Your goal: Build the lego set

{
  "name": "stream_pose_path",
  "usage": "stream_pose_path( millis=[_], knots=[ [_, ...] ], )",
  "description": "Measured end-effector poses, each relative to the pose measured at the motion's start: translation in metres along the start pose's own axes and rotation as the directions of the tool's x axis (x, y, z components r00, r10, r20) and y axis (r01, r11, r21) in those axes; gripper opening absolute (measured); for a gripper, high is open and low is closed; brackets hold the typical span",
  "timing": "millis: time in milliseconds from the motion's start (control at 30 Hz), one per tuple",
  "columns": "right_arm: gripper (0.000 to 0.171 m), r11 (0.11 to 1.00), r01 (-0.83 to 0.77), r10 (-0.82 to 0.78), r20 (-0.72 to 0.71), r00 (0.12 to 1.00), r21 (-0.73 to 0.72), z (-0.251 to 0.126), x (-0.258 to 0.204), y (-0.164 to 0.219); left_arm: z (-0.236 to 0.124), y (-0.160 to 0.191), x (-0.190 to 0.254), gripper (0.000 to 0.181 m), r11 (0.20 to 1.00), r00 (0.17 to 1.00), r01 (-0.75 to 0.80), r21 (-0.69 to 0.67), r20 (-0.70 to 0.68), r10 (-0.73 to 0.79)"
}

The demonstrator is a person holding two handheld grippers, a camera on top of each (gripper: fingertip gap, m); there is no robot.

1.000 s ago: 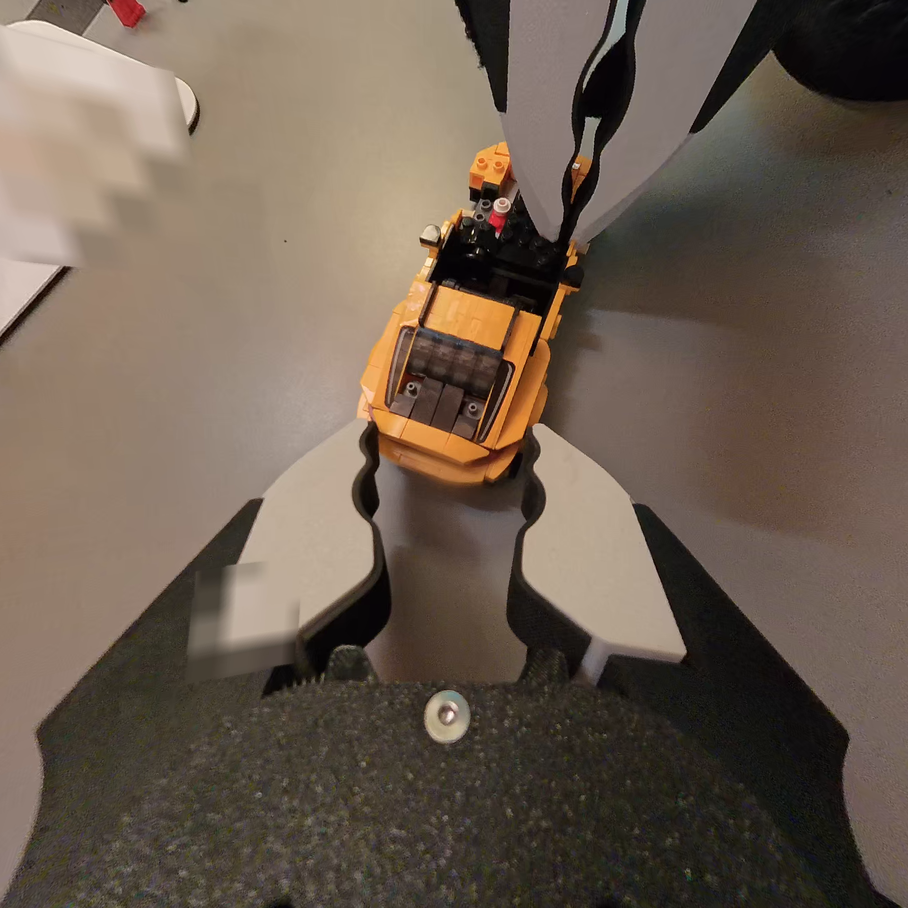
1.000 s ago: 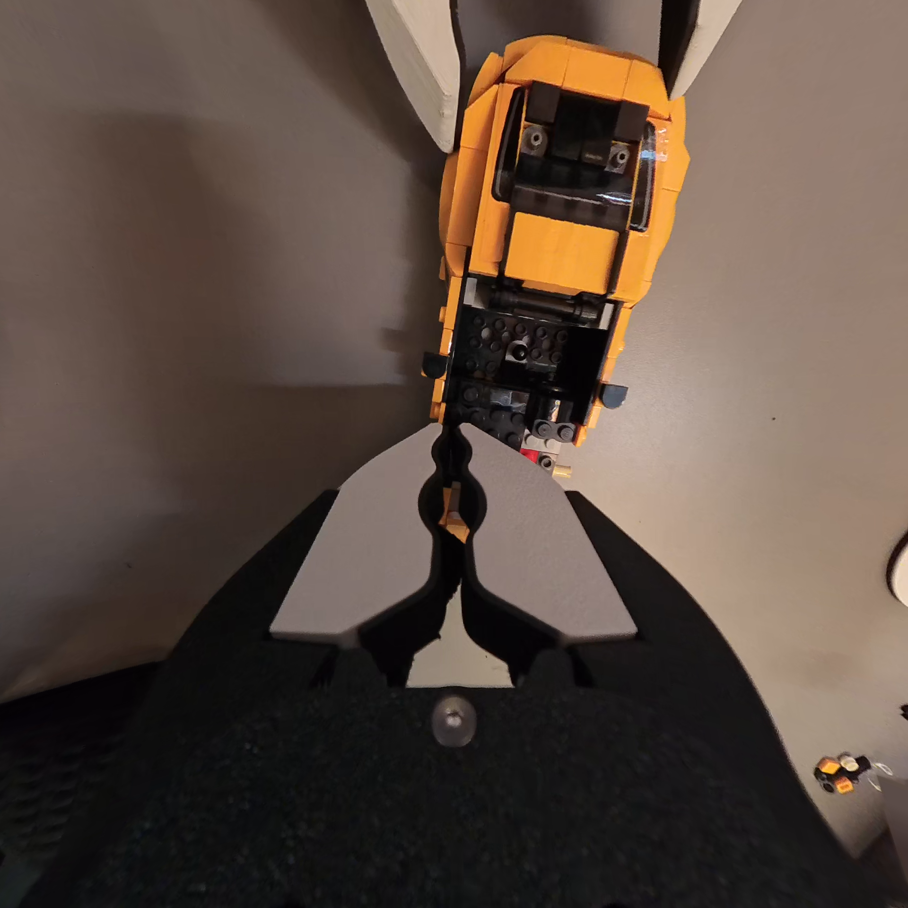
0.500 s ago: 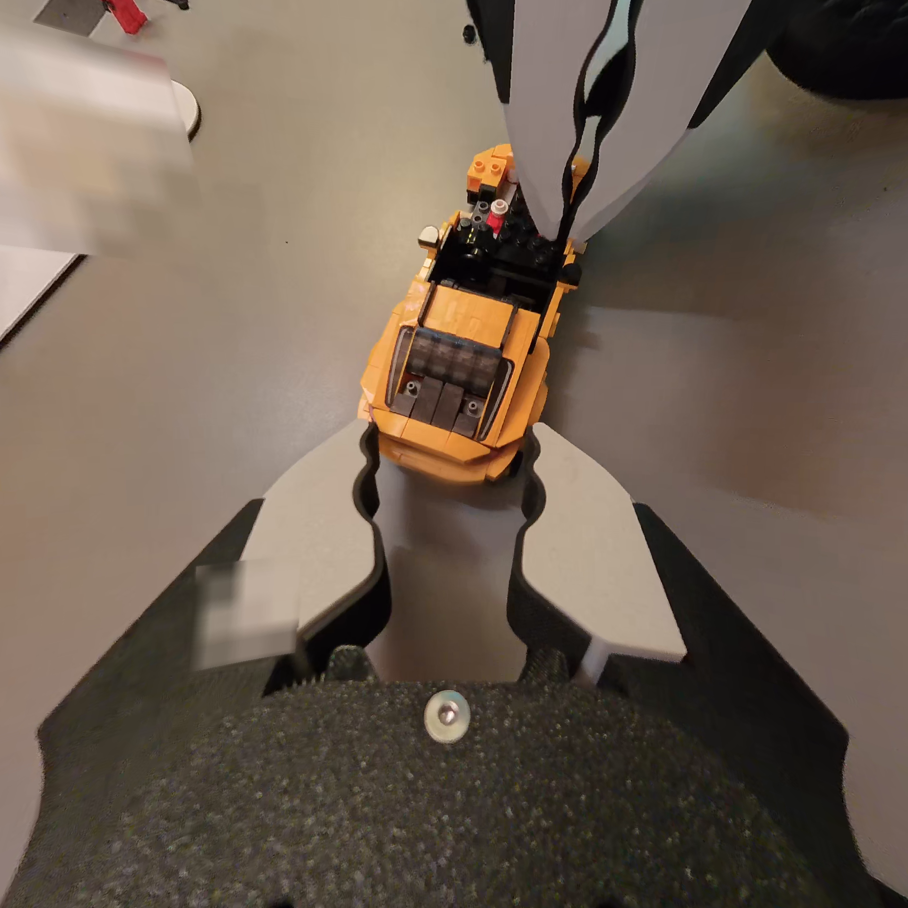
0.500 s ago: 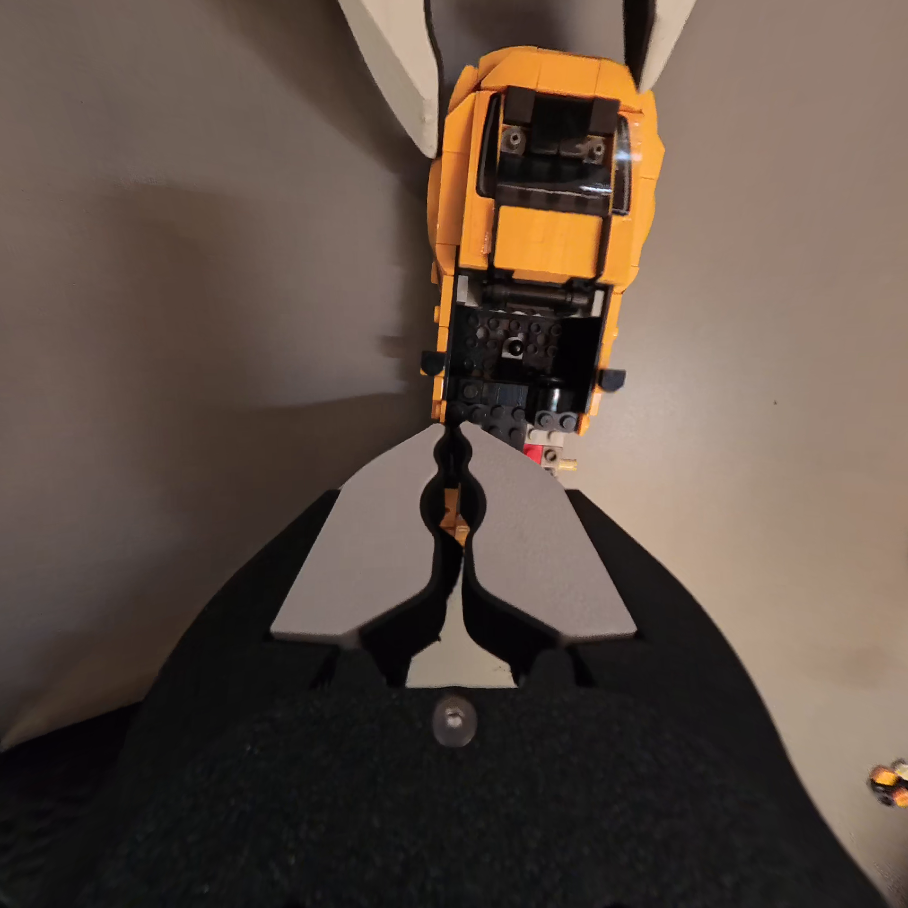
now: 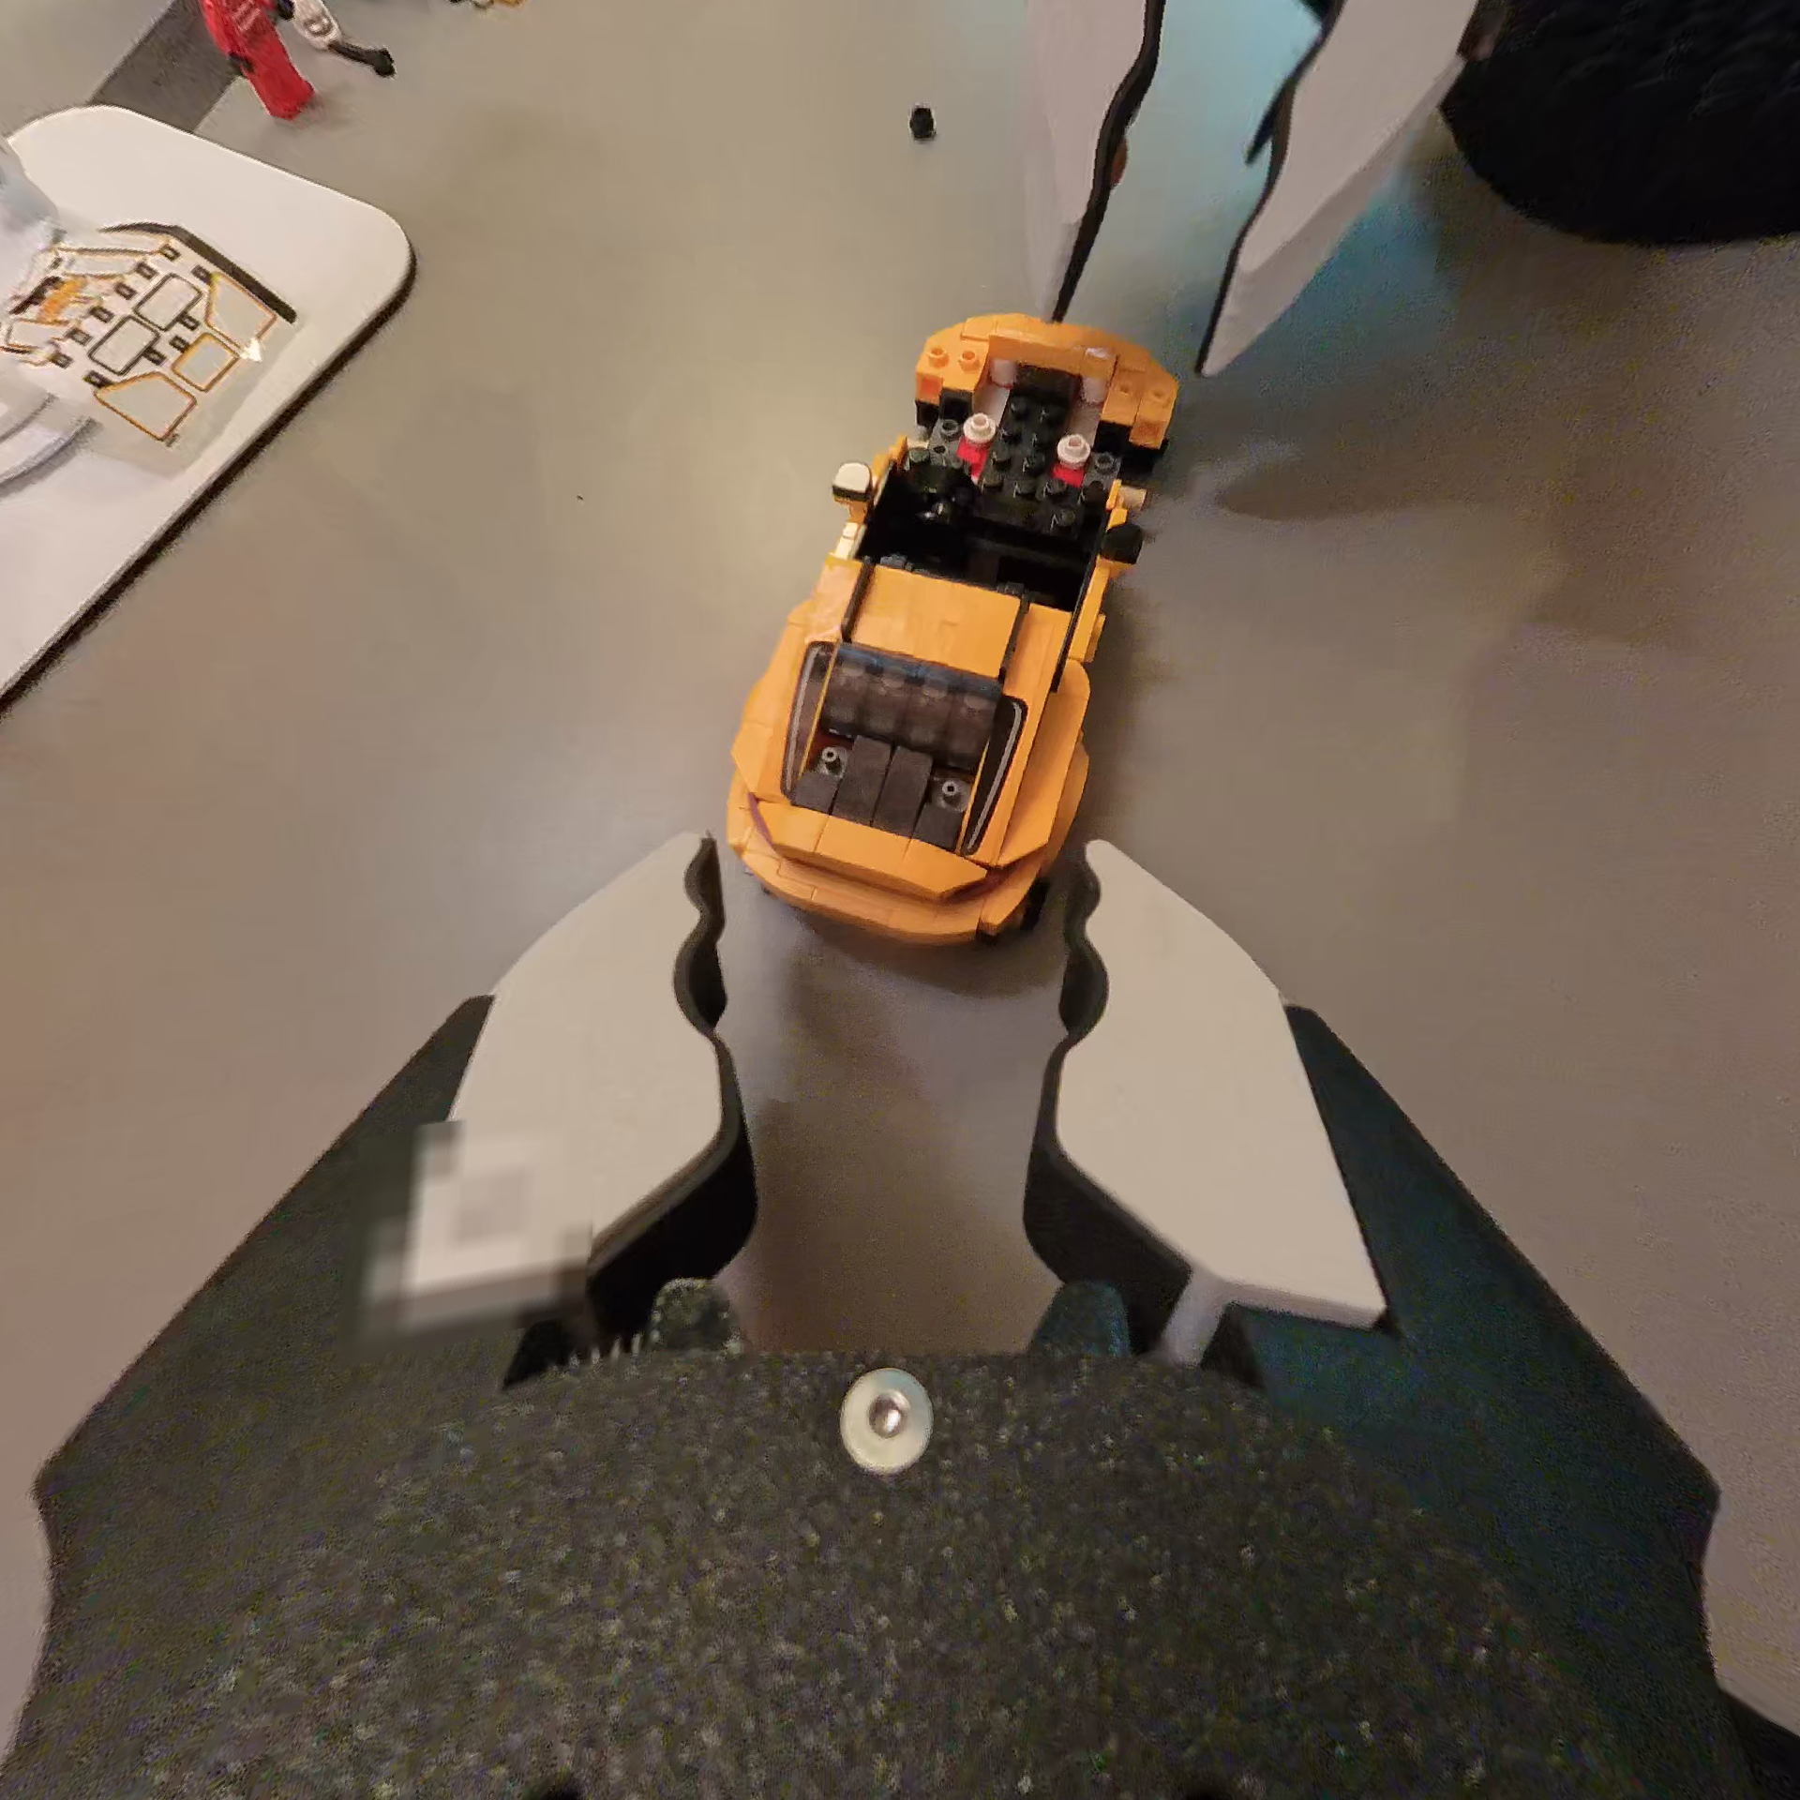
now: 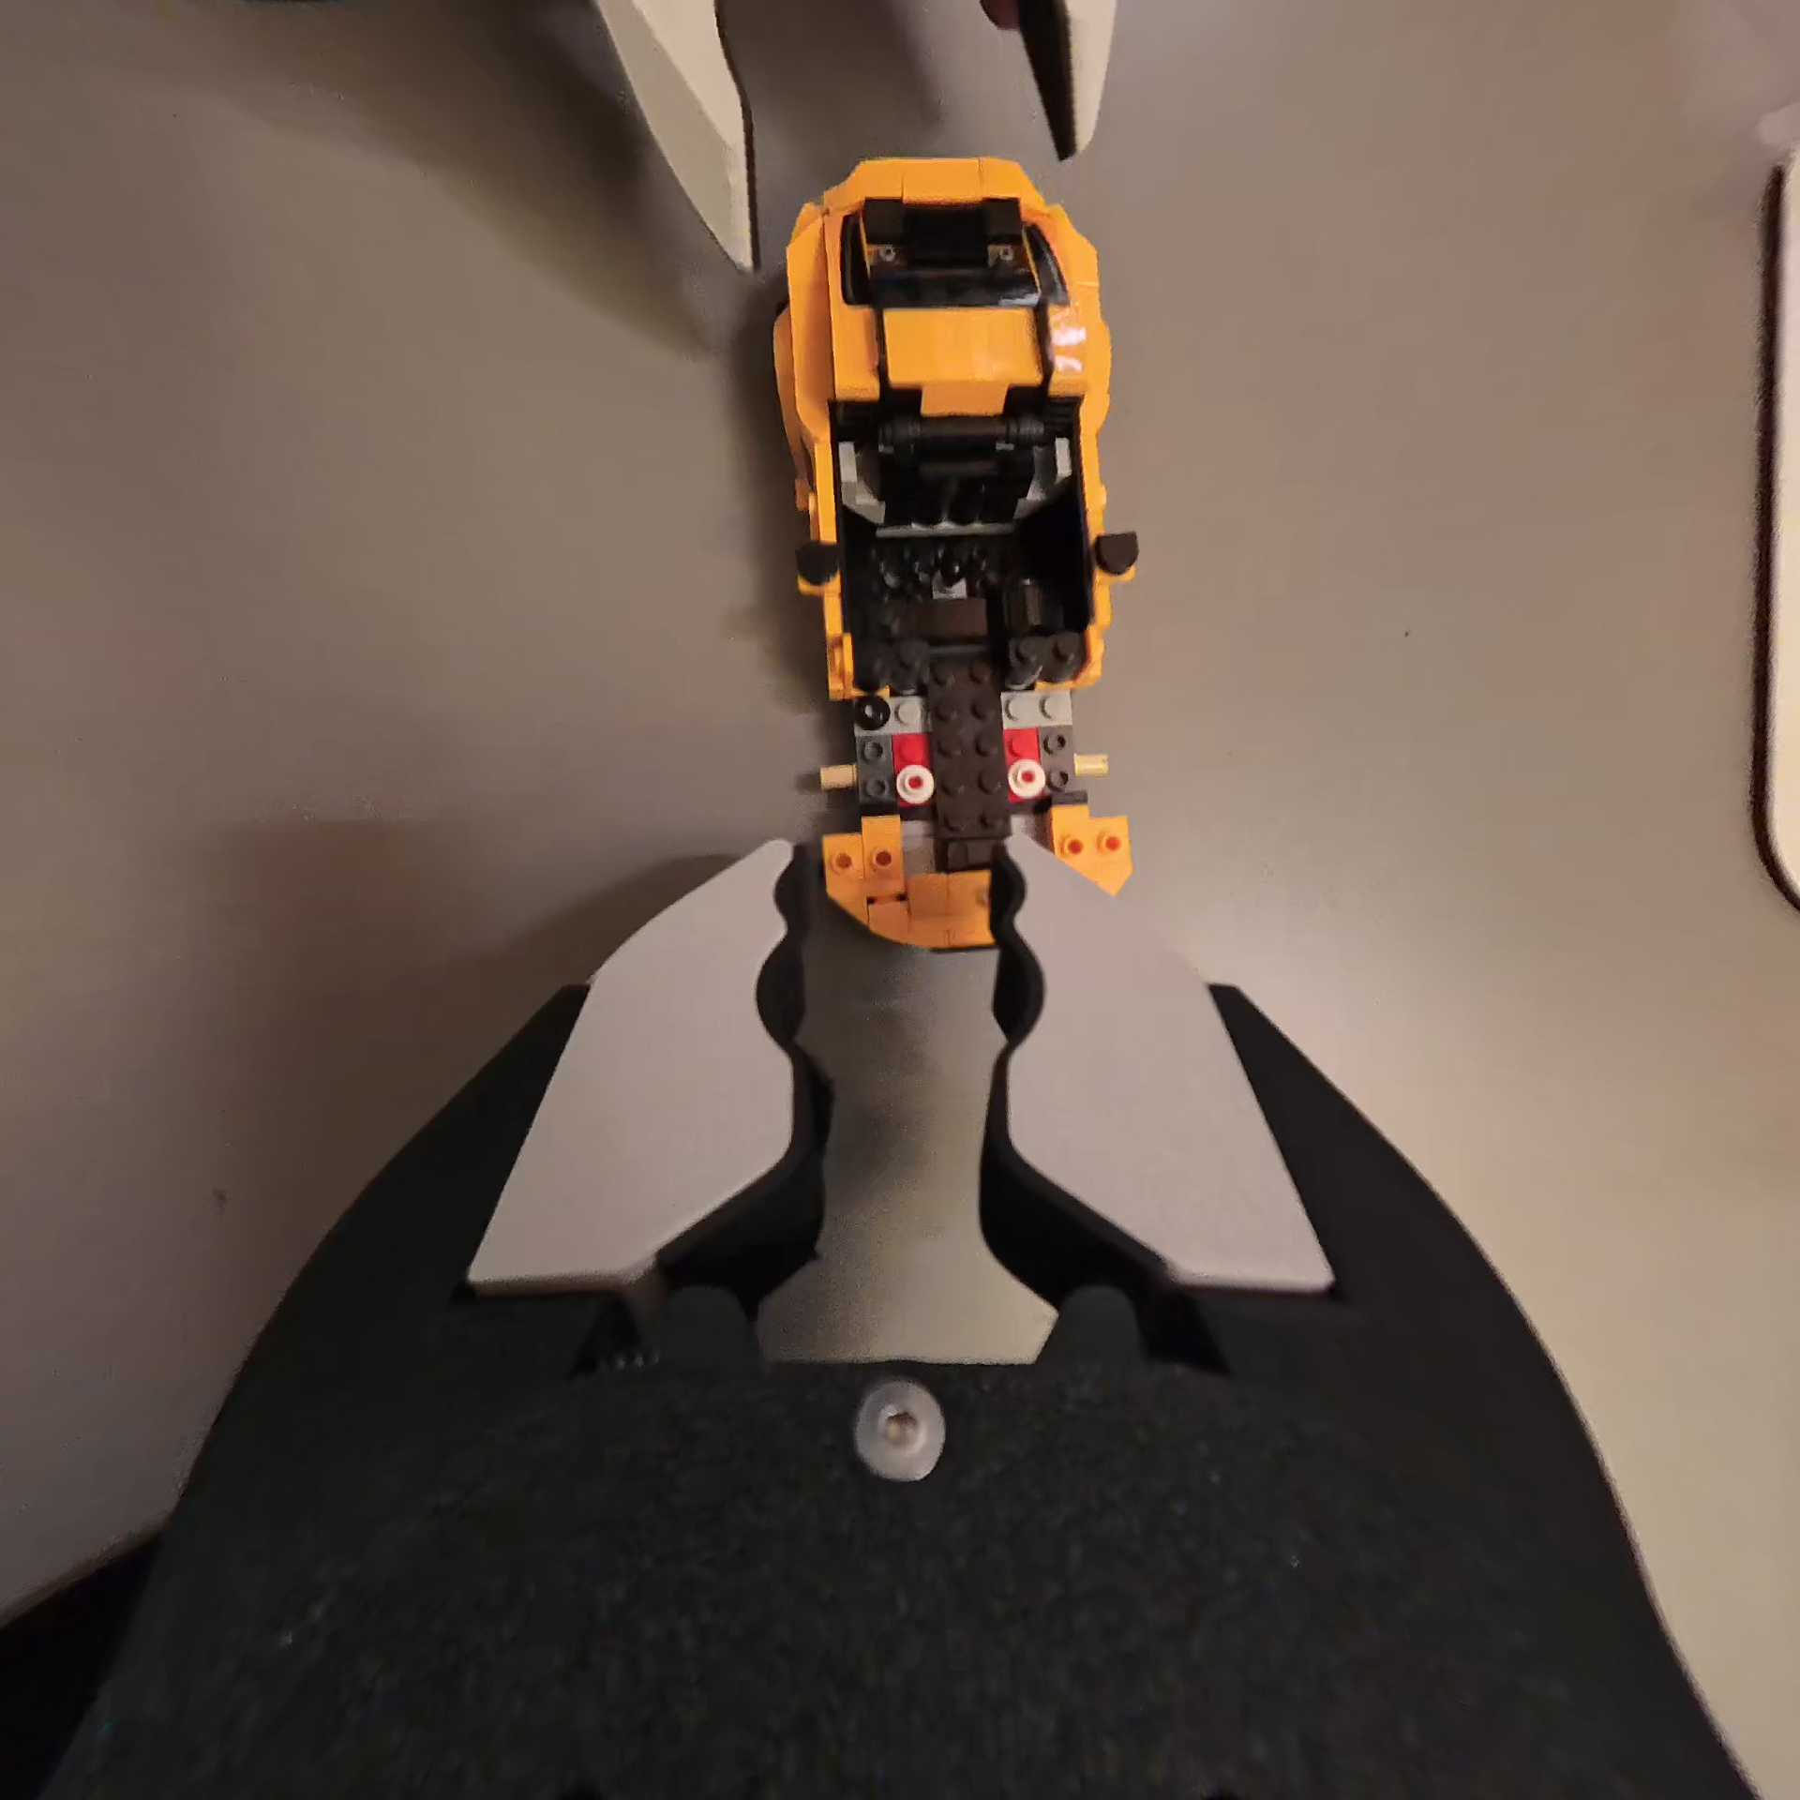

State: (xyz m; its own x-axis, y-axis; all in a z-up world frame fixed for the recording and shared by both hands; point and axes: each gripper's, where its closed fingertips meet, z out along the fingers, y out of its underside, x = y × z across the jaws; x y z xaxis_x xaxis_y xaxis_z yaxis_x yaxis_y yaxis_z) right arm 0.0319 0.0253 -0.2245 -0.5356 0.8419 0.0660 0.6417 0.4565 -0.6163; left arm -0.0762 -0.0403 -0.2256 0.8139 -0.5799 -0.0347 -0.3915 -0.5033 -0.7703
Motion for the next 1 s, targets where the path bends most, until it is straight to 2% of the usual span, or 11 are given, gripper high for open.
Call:
stream_pose_path(
  millis=[133,200,267,400,500,600,733,833,1000],
  knots=[
    [0.064,0.999,0.024,-0.022,-0.054,0.998,0.036,0.006,0.007,0.017,0.009,-0.001,0.001,0.082,1.000,1.000,-0.003,0.024,-0.007,0.004],
    [0.070,0.997,0.041,-0.037,-0.055,0.998,0.072,0.010,0.010,0.016,0.017,0.003,0.003,0.087,1.000,1.000,-0.013,0.004,-0.017,0.013],
    [0.066,0.995,0.052,-0.046,-0.067,0.997,0.085,0.012,0.018,0.014,0.022,0.004,0.002,0.077,1.000,1.000,-0.020,-0.014,-0.007,0.020],
    [0.059,0.996,0.053,-0.048,-0.061,0.997,0.078,0.012,0.030,0.014,0.022,0.002,-0.002,0.075,0.999,0.999,0.032,-0.016,-0.021,-0.033],
    [0.058,0.996,0.011,-0.011,-0.007,1.000,0.089,0.008,0.032,0.013,0.018,-0.005,-0.002,0.075,0.980,0.973,0.197,0.002,-0.122,-0.196],
    [0.058,0.991,-0.046,0.040,0.051,0.998,0.127,0.006,0.032,0.007,0.013,-0.013,-0.003,0.074,0.906,0.876,0.423,-0.012,-0.250,-0.412],
    [0.047,0.977,-0.091,0.079,0.072,0.994,0.190,0.005,0.033,-0.003,0.009,-0.019,-0.004,0.074,0.791,0.726,0.609,-0.049,-0.366,-0.582],
    [0.046,0.971,-0.117,0.100,0.092,0.991,0.207,0.005,0.032,-0.004,0.008,-0.019,-0.005,0.074,0.759,0.683,0.648,-0.064,-0.393,-0.616],
    [0.047,0.970,-0.121,0.102,0.098,0.990,0.210,0.005,0.031,-0.003,0.008,-0.019,-0.005,0.074,0.773,0.700,0.632,-0.052,-0.390,-0.598]
  ],
)
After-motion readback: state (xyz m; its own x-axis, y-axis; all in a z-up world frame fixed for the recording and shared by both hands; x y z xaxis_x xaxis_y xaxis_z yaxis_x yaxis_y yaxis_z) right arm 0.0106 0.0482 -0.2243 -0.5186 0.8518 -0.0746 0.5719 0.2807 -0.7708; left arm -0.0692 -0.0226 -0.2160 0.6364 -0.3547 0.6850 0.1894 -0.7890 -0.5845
